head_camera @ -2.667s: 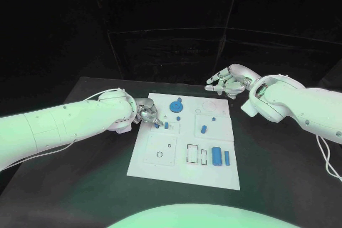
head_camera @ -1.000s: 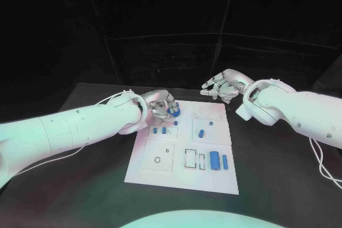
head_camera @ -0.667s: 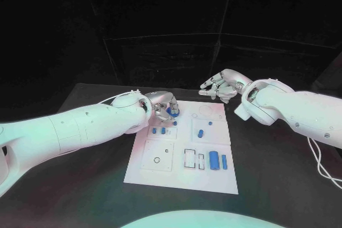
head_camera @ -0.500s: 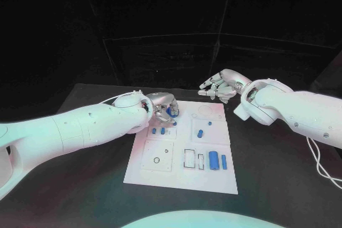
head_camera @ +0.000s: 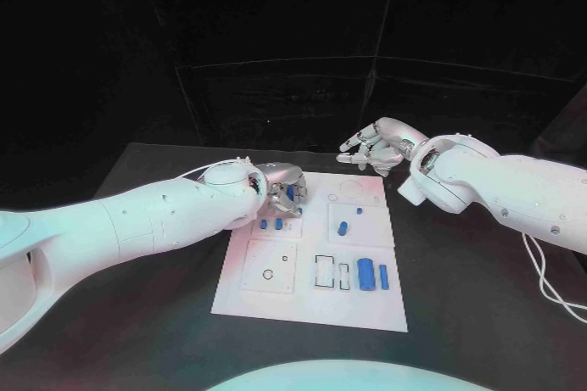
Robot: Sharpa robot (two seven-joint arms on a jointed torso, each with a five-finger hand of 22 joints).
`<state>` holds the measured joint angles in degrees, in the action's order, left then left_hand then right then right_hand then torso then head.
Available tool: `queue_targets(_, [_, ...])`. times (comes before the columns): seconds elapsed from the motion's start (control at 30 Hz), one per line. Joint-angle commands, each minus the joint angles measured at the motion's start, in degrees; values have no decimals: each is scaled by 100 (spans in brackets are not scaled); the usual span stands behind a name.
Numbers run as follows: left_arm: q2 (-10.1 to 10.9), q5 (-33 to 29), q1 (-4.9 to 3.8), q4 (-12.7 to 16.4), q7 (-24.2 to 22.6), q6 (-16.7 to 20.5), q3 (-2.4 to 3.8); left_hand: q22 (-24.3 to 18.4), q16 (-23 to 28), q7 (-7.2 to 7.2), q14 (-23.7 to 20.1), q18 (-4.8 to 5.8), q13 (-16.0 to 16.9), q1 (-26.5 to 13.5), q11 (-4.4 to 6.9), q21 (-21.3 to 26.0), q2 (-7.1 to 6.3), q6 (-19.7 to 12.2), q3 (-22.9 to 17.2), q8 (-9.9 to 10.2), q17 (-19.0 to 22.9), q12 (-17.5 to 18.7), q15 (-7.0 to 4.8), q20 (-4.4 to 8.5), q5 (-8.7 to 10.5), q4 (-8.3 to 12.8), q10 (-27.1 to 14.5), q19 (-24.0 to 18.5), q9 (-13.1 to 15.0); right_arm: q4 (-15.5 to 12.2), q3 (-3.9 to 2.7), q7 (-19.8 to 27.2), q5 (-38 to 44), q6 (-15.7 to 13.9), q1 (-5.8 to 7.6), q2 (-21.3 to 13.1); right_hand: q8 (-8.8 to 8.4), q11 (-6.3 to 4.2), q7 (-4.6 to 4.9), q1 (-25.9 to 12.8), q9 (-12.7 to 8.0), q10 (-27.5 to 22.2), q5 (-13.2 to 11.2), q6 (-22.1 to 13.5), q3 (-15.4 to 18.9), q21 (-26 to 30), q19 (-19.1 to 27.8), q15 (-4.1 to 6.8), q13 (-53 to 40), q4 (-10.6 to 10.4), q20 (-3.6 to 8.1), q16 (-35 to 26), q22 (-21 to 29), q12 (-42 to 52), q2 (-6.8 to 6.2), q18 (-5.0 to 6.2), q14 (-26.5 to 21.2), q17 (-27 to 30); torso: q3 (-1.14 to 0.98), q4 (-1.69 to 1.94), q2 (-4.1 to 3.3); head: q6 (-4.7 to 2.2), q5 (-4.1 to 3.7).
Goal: Assemble the parts on the task board
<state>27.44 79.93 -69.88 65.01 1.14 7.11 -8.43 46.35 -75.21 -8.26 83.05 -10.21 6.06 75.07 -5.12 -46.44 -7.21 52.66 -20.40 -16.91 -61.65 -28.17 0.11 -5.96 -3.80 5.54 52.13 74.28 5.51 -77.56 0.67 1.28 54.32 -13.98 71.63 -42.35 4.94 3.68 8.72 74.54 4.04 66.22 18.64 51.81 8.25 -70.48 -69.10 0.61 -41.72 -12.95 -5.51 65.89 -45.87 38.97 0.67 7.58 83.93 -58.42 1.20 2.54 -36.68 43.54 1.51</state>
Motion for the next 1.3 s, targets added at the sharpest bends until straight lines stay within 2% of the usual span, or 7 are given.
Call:
queue_targets(0.03, [-51,71,9,-66,52,-188,1,24,-41,-4,40,100,-14,4,9,-53,34,68,-16,35,0,22,8,2,11,13,73,38,-11,-5,-3,60,11,-54,11,6,10,9,22,8,-5,-41,24,38,30,34,32,18,7,6,13,-21,1,-18,46,43,-21,-2,0,0,1,2,-4])
queue_targets(0.53, [-209,72,71,-250,1,-191,1,229,-133,32,59,122,-120,35,50,-243,144,252,-233,97,-56,81,-26,28,7,31,298,58,-55,-5,-4,60,11,-55,11,22,10,8,21,14,-5,-41,25,38,29,36,32,18,9,5,13,-20,4,-18,55,43,-20,-6,0,9,3,3,-19])
queue_targets(0.77, [-238,72,80,-303,16,-212,1,348,-174,50,76,137,-162,38,73,-357,188,352,-350,117,-84,118,-44,42,12,37,415,85,-64,-4,-4,59,11,-51,11,28,11,8,21,15,-5,-40,26,39,29,37,31,18,11,3,13,-18,4,-18,59,43,-18,-10,-1,2,2,1,-26])
queue_targets(1.1, [-256,72,87,-353,40,-356,1,594,-226,75,99,177,-197,188,115,-589,263,518,-630,146,-122,187,-83,76,40,167,615,140,-60,-3,-4,56,11,-47,11,28,11,8,21,15,-5,-40,26,39,29,37,31,18,11,3,13,-18,4,-18,59,43,-18,-10,-1,10,5,12,-40])
queue_targets(1.3, [-227,72,95,-338,-37,-131,1,827,-260,73,131,216,-206,219,132,-818,303,616,-788,185,-142,250,-99,91,40,226,761,219,-61,-6,-4,60,11,-52,11,28,11,8,21,15,-5,-40,26,39,29,37,31,18,11,3,13,-18,4,-18,59,43,-18,-10,-1,8,7,0,-46])
